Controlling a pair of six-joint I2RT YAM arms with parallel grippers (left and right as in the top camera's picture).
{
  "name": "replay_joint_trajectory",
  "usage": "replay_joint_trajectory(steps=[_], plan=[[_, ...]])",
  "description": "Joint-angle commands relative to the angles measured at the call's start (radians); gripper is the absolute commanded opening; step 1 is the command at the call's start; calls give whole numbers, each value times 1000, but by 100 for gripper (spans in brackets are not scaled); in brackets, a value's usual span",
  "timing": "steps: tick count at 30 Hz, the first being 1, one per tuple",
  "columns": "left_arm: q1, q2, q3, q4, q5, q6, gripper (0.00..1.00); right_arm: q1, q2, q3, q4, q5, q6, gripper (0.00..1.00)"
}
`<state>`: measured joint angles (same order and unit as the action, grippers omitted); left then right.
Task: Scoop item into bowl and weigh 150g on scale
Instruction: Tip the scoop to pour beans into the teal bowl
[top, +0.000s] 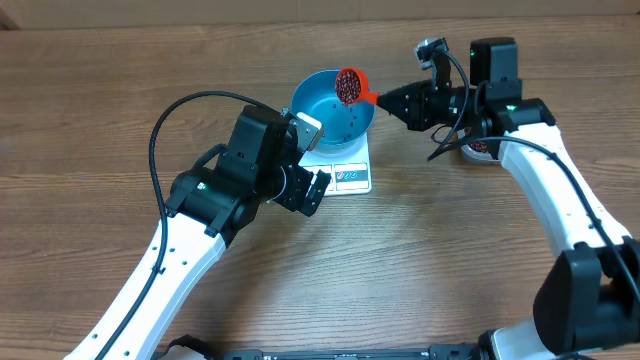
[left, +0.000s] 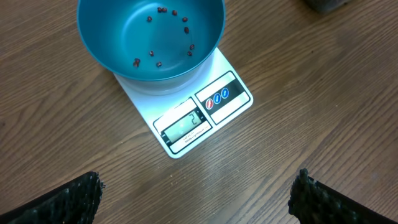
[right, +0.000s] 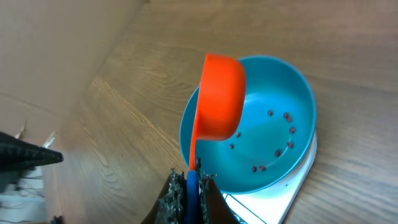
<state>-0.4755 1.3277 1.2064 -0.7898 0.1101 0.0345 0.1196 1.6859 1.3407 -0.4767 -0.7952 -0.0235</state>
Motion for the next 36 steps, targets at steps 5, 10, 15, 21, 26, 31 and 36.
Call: replay_joint_trajectory(steps=[5, 10, 15, 21, 26, 31, 36], plan=[[4, -8, 2, 1, 13, 22, 100, 41, -59, 16, -64, 177, -84, 4], [4, -8, 2, 1, 13, 22, 100, 115, -59, 16, -72, 356, -84, 4], [4, -8, 2, 1, 13, 22, 100, 177, -59, 16, -72, 475, -83, 4], [4, -8, 2, 1, 13, 22, 100, 184, -59, 16, -72, 492, -83, 4], [4, -8, 2, 1, 13, 22, 100, 185, -59, 16, -72, 491, -82, 4], [4, -8, 2, 1, 13, 22, 100, 216, -60, 22, -72, 500, -83, 4], [4, -8, 2, 1, 13, 22, 100, 282, -61, 34, -80, 632, -105, 4]])
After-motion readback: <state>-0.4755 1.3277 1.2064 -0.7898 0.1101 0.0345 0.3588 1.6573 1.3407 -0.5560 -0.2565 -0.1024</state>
